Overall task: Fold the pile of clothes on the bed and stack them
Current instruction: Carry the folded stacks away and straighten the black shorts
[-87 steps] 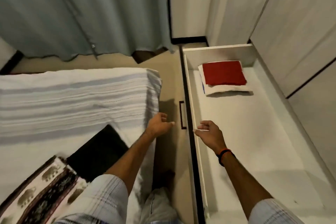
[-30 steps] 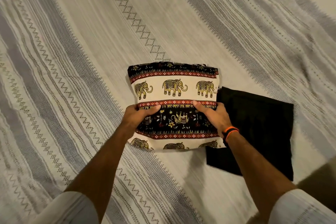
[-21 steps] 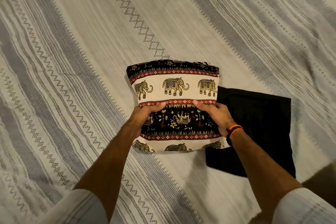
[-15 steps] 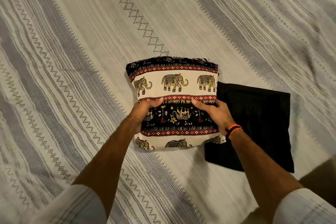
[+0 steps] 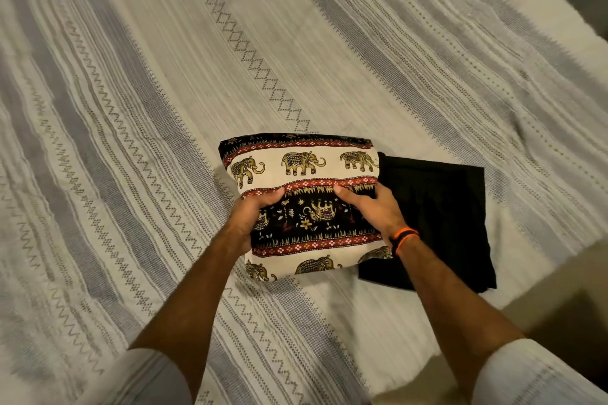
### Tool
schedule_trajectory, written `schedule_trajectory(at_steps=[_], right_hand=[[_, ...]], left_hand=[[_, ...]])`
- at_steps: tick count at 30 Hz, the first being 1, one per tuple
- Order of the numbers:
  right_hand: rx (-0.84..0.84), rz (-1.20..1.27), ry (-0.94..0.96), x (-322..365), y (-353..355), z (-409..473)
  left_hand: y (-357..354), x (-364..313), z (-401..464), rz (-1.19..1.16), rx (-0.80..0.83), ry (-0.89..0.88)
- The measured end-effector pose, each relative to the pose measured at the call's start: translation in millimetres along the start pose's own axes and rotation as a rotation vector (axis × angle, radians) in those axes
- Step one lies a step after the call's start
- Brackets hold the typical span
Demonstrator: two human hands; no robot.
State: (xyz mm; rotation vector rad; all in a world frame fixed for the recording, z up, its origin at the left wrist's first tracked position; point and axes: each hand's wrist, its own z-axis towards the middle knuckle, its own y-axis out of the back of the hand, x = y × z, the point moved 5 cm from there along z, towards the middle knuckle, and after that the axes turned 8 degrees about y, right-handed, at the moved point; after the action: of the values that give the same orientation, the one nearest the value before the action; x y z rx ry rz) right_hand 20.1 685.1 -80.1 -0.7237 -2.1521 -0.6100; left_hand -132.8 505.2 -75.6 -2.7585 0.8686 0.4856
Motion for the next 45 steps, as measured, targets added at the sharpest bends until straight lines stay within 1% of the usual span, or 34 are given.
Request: schedule_trajectory(at_steps=[5,7,12,14,15,19,22,28,34,40,45], right_hand=[[0.041,-0.021,0.088,25,-11,-29],[0.082,0.025,0.068,31,-12,-39],[0.296,0.127,-0.033,60,-10,-78],[0.331,0.163,-0.043,70,-3,-94],[0.321,0.175,-0.028,76,2,-104],[0.193,0.225,0.062,92,30,-133],[0.099,0.238,0.121,97,60,-159],[-0.11,0.382,0.234,87,147,-218],[-0.366,0.477,0.292,49,247,-287],[-0.621,0.556,0.348,-9,341,-369],[-0.801,0.645,0.345,-55,397,-424]], left_hand=[[21,10,-37,-0.058,0.033,-0.033],[28,10,-53,-0.066,0.052,-0.057],[35,0,-106,-0.034,0.109,-0.131],[29,-7,-125,-0.005,0.13,-0.16],[25,-10,-136,0.009,0.143,-0.17],[2,-22,-161,0.099,0.169,-0.209],[-29,-26,-182,0.174,0.197,-0.245],[-120,-18,-216,0.295,0.28,-0.296],[-235,12,-239,0.424,0.415,-0.335],[-354,73,-255,0.625,0.528,-0.314],[-439,121,-275,0.782,0.635,-0.298]])
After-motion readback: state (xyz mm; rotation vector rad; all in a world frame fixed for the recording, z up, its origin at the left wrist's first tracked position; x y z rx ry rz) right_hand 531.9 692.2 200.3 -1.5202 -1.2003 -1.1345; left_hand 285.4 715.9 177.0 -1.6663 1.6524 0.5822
